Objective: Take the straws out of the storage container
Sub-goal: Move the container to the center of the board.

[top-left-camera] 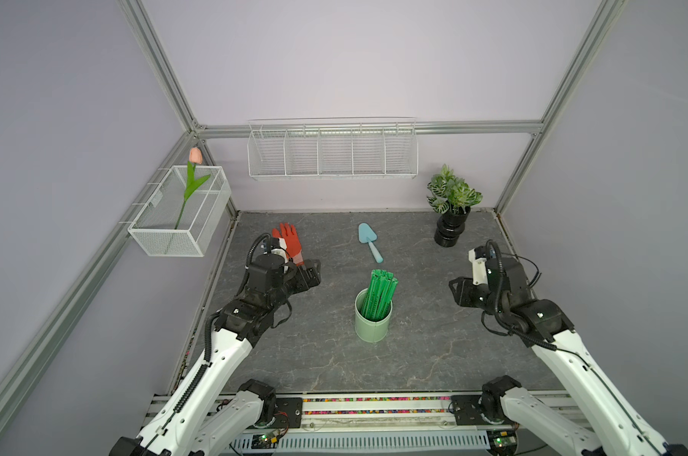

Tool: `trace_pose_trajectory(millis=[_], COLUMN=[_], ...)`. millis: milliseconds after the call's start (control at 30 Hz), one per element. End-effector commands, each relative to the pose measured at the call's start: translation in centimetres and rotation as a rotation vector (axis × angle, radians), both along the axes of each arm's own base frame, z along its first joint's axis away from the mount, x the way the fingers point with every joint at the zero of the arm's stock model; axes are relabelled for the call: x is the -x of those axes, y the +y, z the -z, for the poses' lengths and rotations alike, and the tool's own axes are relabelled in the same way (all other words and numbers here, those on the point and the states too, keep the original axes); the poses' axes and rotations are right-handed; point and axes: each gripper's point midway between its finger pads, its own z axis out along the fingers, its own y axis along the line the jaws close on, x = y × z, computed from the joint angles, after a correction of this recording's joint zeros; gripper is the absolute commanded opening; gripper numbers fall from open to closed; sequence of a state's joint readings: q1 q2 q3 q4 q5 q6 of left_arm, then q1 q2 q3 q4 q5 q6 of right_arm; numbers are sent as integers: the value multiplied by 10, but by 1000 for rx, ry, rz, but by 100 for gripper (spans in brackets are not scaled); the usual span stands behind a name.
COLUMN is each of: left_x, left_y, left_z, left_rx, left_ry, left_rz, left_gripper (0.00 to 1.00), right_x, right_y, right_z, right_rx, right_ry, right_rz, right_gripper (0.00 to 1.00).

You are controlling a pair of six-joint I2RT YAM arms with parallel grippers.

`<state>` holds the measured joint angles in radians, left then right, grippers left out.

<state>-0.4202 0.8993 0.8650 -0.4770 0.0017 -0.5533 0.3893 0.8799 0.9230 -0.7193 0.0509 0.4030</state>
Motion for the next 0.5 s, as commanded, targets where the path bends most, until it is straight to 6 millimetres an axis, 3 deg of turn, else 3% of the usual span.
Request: trace_pose_trajectory(millis=[0, 33, 67, 100, 200, 333, 467], left_x=[25, 29, 34, 37, 48, 64, 79], left_y=[-4, -6, -5, -4, -11, -37, -48], left_z=[33, 39, 47, 52, 67, 85, 101], left_rx=[41, 49, 57, 65, 112, 245, 273], left_ry=[135, 153, 180, 200, 252, 359, 463], left_rz=[31, 43, 39, 30, 63, 169, 232], left_gripper=[95, 72, 19, 0, 0, 0, 0], right_x=[27, 30, 37, 41, 52, 65, 73], right_y=[18, 26, 32, 38, 59, 92, 109], right_z=[32, 33, 47, 51, 62, 66, 75], right_rx=[-22, -35, -37, -45, -112, -279, -341], right_ry=[158, 167, 205, 221, 269, 327, 381], right_rz=[-54, -77, -95, -109, -158, -232, -252], right_gripper=[11, 7, 7, 7, 7, 7, 7])
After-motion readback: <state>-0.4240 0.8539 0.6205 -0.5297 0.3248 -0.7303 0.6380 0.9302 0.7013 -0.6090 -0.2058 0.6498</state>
